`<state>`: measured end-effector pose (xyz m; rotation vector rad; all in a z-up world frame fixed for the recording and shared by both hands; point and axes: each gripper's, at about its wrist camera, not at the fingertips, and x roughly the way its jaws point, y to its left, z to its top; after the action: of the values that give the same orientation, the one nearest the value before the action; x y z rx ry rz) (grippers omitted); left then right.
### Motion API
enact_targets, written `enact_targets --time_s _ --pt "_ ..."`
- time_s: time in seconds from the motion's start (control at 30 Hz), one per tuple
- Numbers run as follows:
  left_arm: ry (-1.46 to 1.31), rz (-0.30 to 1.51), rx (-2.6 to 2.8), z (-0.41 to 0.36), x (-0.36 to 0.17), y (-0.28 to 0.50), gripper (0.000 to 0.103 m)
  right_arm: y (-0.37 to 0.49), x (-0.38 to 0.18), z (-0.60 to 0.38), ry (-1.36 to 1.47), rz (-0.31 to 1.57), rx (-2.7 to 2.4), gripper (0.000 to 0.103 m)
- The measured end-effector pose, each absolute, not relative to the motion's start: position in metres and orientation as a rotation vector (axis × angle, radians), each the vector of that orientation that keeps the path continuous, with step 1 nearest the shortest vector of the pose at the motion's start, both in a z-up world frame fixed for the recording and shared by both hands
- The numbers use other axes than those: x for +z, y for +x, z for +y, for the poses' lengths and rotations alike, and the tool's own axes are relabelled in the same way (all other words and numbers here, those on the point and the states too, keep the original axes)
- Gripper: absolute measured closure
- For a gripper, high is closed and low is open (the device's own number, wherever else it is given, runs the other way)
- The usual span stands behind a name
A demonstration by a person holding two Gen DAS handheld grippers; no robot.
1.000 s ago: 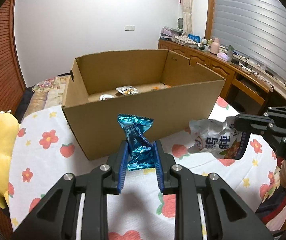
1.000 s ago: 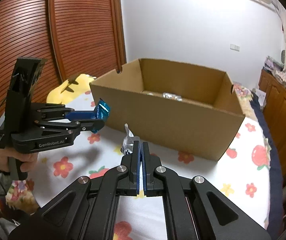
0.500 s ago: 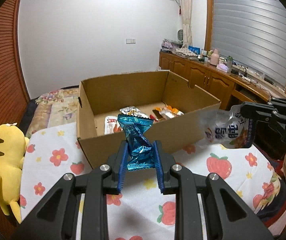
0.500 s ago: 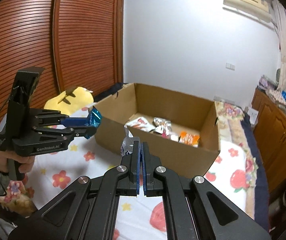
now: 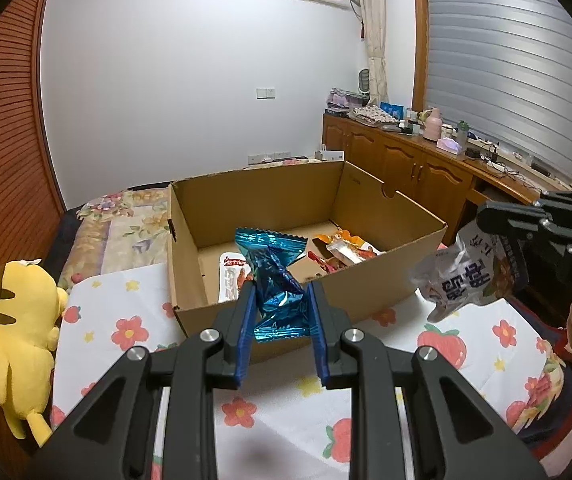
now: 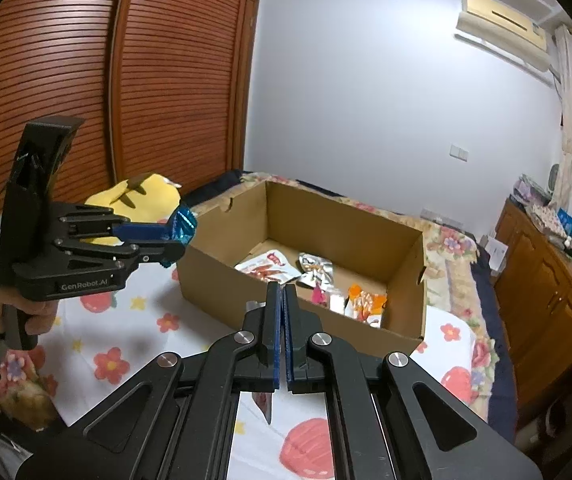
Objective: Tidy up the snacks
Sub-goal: 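Lift both snacks and carry them over the cardboard box, then open both tools to drop the pouch and candy into the box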
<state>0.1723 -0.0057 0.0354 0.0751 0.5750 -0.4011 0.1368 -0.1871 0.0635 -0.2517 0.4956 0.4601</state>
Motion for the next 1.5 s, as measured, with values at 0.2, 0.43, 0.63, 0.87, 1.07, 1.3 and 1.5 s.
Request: enact_targets --time_s 0.2,0.43,0.63,0.87,1.07,1.3,1.5 --pt "0.069 0.559 -0.399 -0.007 0.042 0.191 0.080 0.153 0.079 -0.189 -0.261 0.466 0.455 0.103" --pt "0.067 0.560 -0.388 -0.008 0.044 0.229 0.080 0.183 0.092 -0.186 -0.276 0.433 0.457 0.103" --pt "0.063 0.604 -0.385 -0.015 0.027 0.265 0.080 0.220 0.083 -0.184 -0.282 0.443 0.463 0.103" --pt "0.072 0.657 -0.386 -0.022 0.005 0.288 0.080 0.259 0.055 -0.183 -0.279 0.496 0.470 0.103" --pt "0.093 0.691 -0.394 -0.029 -0.005 0.296 0.079 0.276 0.031 -0.175 -0.266 0.545 0.490 0.103" --pt "0.095 0.724 -0.397 -0.034 -0.008 0.298 0.077 0.283 0.015 -0.166 -0.253 0.578 0.515 0.103" --pt "0.092 0.719 -0.401 -0.037 -0.007 0.295 0.063 0.296 -0.002 -0.165 -0.235 0.635 0.518 0.103"
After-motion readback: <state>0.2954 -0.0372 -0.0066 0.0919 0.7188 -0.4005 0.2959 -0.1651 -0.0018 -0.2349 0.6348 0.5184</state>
